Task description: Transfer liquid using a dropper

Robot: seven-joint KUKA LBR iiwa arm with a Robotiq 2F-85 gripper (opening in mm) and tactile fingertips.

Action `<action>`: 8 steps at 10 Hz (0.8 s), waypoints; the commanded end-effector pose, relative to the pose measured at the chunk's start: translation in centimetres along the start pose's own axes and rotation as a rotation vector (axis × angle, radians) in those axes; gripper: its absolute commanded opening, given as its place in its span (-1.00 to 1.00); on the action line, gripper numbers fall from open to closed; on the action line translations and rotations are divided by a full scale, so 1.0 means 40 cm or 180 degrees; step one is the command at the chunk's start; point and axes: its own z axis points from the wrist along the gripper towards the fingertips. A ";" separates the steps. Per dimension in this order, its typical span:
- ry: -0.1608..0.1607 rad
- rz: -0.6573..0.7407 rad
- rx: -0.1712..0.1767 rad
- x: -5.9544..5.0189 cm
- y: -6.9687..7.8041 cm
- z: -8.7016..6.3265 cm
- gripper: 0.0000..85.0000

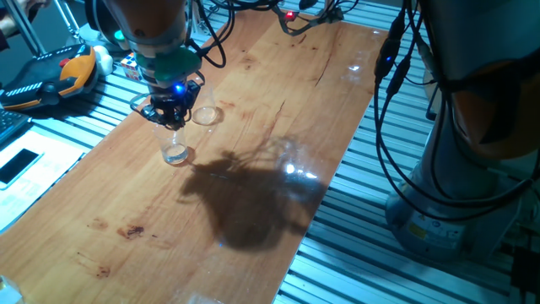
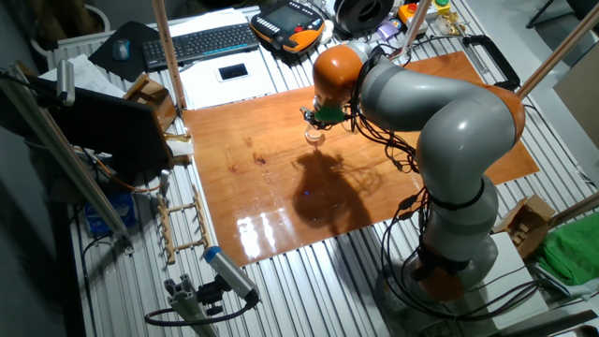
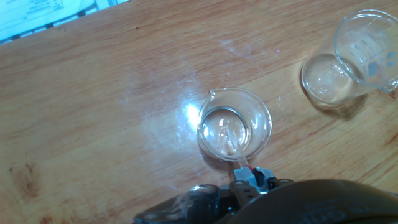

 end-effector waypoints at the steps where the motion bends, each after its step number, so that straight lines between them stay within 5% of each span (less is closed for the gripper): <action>1: 0.0000 0.0006 -0.0001 0.000 0.000 0.000 -0.98; 8: -0.0020 -0.0013 0.0011 -0.003 0.002 0.009 -0.98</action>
